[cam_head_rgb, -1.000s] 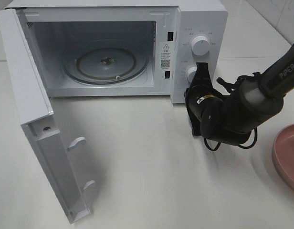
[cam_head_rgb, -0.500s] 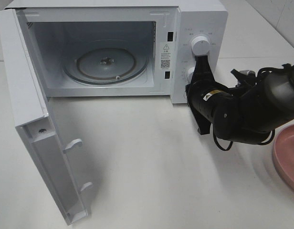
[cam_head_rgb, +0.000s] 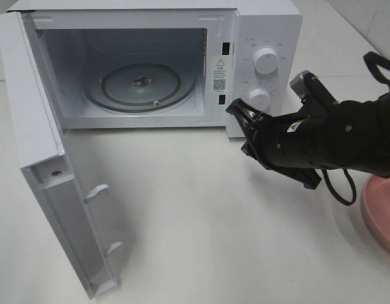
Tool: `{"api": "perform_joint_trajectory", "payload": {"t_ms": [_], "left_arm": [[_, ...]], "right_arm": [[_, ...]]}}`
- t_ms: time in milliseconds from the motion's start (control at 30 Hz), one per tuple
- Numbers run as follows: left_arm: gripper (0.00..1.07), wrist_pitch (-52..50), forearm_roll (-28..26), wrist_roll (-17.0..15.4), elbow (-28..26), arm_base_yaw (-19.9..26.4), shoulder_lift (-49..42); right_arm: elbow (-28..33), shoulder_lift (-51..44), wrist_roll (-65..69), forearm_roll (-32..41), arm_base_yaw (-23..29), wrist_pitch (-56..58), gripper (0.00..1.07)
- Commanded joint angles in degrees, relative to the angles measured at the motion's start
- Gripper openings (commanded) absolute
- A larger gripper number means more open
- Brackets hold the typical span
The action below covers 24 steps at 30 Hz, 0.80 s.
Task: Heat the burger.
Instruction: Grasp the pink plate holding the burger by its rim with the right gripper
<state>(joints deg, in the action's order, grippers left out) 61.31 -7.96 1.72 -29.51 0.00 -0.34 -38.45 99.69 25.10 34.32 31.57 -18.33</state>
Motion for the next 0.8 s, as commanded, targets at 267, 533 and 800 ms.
{"api": "perform_joint_trajectory", "payload": {"t_ms": [267,533,800], "left_arm": [[0.98,-0.1,-0.1,0.1,-0.1,0.1,-1.0],[0.98,-0.1,-0.1,0.1,-0.1,0.1,-1.0],[0.98,-0.1,-0.1,0.1,-0.1,0.1,-1.0]], "right_arm": [[0.1,-6.2,-30.3,-5.2,-0.2,23.6,0.05],[-0.1,-9.5,-30.7,-18.2,-0.2,35.0,0.06],[-0.1,-14.8,-25.1,-31.9,-1.4,47.0,0.08]]}}
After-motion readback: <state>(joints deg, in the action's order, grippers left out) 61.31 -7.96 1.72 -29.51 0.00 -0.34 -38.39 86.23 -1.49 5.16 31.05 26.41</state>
